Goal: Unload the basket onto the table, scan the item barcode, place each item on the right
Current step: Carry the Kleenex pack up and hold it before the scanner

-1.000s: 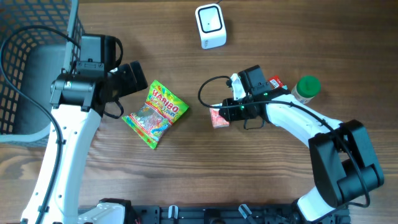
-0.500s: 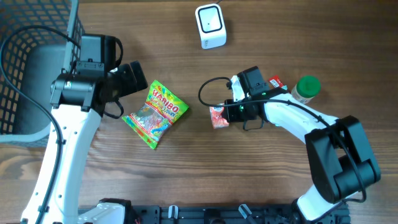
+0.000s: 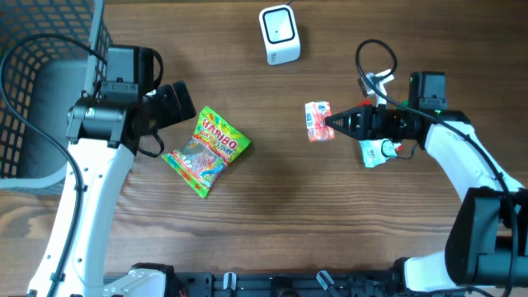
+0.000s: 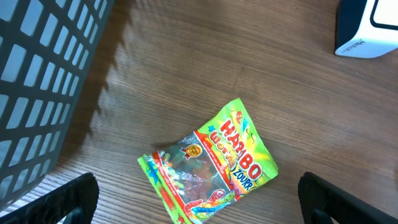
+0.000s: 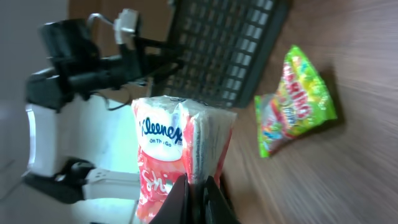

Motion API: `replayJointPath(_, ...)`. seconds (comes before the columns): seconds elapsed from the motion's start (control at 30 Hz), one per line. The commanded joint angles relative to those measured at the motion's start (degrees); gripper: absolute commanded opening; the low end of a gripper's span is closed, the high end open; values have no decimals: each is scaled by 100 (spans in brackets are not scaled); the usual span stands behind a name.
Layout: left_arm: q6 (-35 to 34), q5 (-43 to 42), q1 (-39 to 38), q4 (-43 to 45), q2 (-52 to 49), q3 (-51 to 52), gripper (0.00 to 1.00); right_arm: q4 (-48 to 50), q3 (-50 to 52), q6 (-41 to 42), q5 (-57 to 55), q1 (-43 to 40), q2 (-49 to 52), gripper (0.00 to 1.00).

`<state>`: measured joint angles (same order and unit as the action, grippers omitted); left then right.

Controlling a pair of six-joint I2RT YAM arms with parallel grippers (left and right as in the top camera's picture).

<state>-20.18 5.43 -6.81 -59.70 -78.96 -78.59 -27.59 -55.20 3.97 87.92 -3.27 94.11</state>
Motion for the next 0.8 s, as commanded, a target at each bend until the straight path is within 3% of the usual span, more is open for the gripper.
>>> replayJointPath(0.0, 26, -28, -15, 13, -17, 4, 100, -184, 44, -72, 516, -4, -81, 4)
replayJointPath(0.27, 28, -28, -15, 13, -17, 4, 100, -334, 44, -74, 511, -2, -402, 4)
replayJointPath(0.37, 26, -26, -15, 13, -17, 4, 100, -223, 44, -437, 468, 9, -398, 4)
replayJointPath(0.43, 26, -28, -15, 13, -17, 4, 100, 50, 44, -544, -695, 9, -396, 4)
replayJointPath(0.5, 28, -28, -15, 13, -17, 4, 100, 4, 48, -175, -3368, 127, -382, 4)
replayJointPath(0.57, 28, -26, -15, 13, -17, 4, 100, -11, 48, 74, -5117, 308, -356, 4)
replayJointPath(0.67, 26, -28, -15, 13, -17, 4, 100, 186, -50, 494, -5991, 352, -358, 4)
replayJointPath(0.77, 28, -28, -15, 13, -17, 4, 100, -627, -1106, 474, -6273, 455, -358, 4)
